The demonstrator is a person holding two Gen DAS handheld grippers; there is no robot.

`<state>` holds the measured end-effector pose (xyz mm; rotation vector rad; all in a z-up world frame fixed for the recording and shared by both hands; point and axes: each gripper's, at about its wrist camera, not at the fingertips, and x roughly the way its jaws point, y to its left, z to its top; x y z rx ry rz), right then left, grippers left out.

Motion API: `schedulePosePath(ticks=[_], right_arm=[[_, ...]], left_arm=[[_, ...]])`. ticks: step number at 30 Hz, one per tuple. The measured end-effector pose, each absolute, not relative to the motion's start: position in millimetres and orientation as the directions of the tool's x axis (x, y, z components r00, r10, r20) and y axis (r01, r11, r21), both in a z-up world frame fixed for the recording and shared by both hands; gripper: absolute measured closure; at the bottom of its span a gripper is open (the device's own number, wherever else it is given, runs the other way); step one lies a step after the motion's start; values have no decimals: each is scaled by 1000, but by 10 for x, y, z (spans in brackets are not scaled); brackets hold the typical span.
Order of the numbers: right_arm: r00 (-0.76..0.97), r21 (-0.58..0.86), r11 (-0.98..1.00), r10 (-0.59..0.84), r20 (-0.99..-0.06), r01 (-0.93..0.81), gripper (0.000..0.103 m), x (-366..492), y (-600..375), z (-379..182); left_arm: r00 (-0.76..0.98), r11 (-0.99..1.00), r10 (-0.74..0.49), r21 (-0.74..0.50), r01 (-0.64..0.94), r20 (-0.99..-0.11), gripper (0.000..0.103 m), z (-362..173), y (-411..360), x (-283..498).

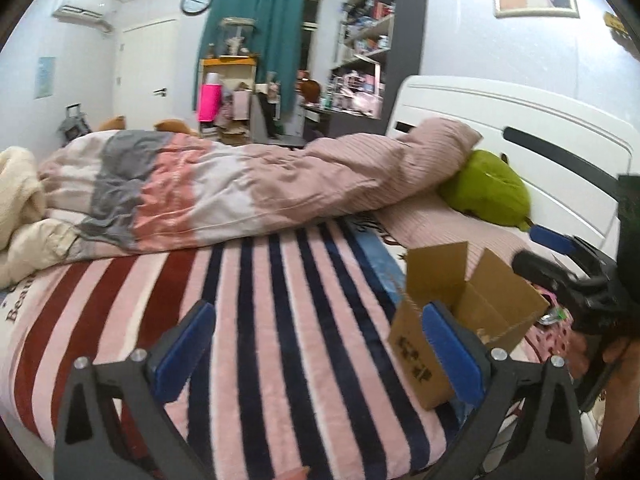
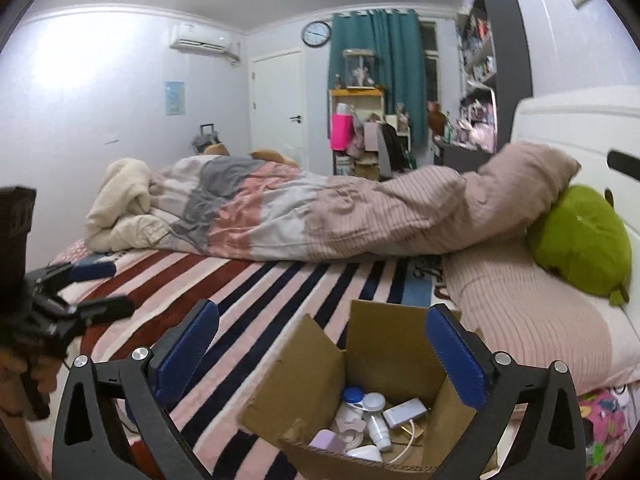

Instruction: Organize rigid objects

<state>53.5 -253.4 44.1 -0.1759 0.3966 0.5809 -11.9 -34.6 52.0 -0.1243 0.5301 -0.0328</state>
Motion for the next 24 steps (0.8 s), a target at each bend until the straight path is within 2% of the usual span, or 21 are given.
schedulePosePath(ticks=[8, 24], right_arm=[[744, -71, 795, 526, -412, -602, 0, 337, -2404, 353], [735, -59, 792, 532, -420, -608, 0, 263, -2398, 312]], left_arm=[[865, 991, -10, -119, -57, -502, 1, 490, -203, -236], [862, 991, 19, -104, -83, -507, 1, 477, -221, -268]])
